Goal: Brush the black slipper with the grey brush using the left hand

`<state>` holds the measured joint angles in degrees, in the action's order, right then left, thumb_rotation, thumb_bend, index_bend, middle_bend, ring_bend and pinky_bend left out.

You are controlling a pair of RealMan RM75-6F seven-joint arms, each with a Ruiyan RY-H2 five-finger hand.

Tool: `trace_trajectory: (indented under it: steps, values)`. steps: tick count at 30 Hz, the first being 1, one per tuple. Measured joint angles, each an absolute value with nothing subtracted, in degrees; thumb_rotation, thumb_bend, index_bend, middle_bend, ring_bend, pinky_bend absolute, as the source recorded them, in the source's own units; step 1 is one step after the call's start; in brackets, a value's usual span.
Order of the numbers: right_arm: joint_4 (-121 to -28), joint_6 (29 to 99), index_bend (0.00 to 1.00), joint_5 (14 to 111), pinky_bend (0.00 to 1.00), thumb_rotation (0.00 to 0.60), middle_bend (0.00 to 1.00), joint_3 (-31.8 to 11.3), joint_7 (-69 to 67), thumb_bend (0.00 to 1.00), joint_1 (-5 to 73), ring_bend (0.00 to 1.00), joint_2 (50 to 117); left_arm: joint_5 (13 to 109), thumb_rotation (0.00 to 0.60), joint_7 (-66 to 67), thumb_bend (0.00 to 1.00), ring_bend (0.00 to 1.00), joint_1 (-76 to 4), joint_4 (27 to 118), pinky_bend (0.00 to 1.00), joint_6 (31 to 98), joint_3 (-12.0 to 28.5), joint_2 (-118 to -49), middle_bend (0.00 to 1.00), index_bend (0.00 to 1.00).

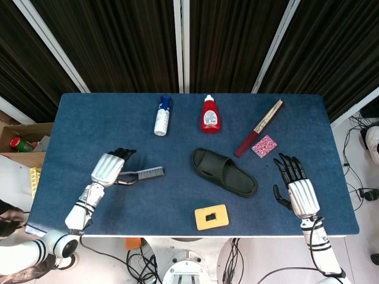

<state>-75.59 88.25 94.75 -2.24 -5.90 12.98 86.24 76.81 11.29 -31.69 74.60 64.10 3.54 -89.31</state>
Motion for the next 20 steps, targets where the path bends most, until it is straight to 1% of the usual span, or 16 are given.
trace_trajectory:
  steps: [1,2,3,6,8,12,15,20]
  values:
    - [-75.6,88.2,0.0,94.5,0.0,0.6,0.0,-2.3,-5.9,0.48,12.9,0.0,86.2,77.0,0.125,10.8,0.0,0.13,-30.9,75.0,0.35,65.8,3.7,-89.1,0.11,0.09]
    - [-75.6,88.1,0.0,94.3,0.0,0.6,0.0,-2.3,-5.9,0.47,12.8,0.0,86.1,77.1,0.086,10.5,0.0,0.12,-30.5,75.3,0.33,66.7,3.7,-88.9,0.09,0.08]
    - [-75.7,87.9,0.0,93.8,0.0,0.6,0.0,-2.3,-5.7,0.47,12.6,0.0,86.0,77.3,0.059,9.8,0.0,0.11,-29.5,75.7,0.32,68.6,3.8,-88.7,0.08,0.08]
    - [-76.1,87.2,0.0,92.3,0.0,0.6,0.0,-2.3,-5.3,0.45,12.2,0.0,85.7,77.7,0.014,7.5,0.0,0.09,-26.0,76.9,0.3,74.0,3.9,-87.8,0.06,0.07]
    - [-76.4,86.6,0.0,91.3,0.0,0.6,0.0,-2.3,-5.2,0.44,11.8,0.0,85.4,77.8,0.0,5.9,0.0,0.09,-23.1,77.7,0.29,77.5,3.7,-87.2,0.06,0.07]
    - [-77.3,85.4,0.0,88.8,0.0,0.6,0.0,-2.4,-4.8,0.42,10.8,0.0,84.5,77.7,0.0,3.3,0.0,0.08,-17.9,78.7,0.28,82.5,2.9,-85.9,0.06,0.07]
    - [-77.9,85.0,0.0,87.4,0.0,0.6,0.0,-2.3,-4.0,0.39,9.8,0.0,83.7,77.7,0.0,2.2,0.0,0.08,-14.8,79.8,0.28,83.6,1.3,-83.9,0.06,0.07]
    - [-79.1,84.8,0.0,85.4,0.0,0.6,0.0,-2.2,-2.6,0.38,8.1,0.0,82.0,77.8,0.0,2.2,0.0,0.08,-11.2,82.0,0.28,85.0,-0.8,-80.3,0.06,0.07]
